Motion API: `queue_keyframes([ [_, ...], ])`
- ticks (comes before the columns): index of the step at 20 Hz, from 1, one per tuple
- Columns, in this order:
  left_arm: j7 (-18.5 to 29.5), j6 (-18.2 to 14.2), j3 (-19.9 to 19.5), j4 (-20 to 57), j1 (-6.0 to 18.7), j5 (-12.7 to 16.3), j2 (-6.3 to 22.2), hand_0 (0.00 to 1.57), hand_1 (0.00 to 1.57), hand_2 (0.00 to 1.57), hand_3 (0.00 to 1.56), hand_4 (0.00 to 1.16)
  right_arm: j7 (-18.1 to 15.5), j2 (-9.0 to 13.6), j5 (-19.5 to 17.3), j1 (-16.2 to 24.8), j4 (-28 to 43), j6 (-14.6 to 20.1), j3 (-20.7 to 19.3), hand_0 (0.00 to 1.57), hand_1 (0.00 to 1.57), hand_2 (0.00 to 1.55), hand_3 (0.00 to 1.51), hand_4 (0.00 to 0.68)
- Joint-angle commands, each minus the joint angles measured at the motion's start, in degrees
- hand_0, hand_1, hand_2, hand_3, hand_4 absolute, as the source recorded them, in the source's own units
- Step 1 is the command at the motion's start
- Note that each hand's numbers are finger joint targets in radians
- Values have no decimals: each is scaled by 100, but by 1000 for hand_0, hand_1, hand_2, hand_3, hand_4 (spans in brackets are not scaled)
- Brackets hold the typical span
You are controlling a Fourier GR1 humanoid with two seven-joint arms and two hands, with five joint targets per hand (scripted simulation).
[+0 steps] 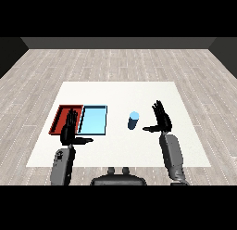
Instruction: Pick the blue can and put it in the blue box
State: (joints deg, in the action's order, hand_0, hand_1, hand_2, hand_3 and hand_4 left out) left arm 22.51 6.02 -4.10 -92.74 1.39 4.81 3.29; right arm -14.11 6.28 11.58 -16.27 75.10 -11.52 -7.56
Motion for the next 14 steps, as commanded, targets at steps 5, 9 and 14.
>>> queue_keyframes([
  [5, 375, 266, -118, 244, -108, 210, 38, 0, 0, 0, 0, 0, 78, -262, 80, -468, -579, 245, 61, 0, 0, 0, 0, 0],
  [9, -237, -38, 149, -560, -270, 126, -165, 0, 0, 0, 0, 0, 72, -612, 66, -10, -190, 586, 318, 0, 0, 0, 0, 0],
  [14, -243, -18, -137, -277, 99, 144, 87, 0, 0, 0, 0, 0, -593, -559, 106, -559, -1559, 364, 49, 0, 0, 0, 0, 0],
])
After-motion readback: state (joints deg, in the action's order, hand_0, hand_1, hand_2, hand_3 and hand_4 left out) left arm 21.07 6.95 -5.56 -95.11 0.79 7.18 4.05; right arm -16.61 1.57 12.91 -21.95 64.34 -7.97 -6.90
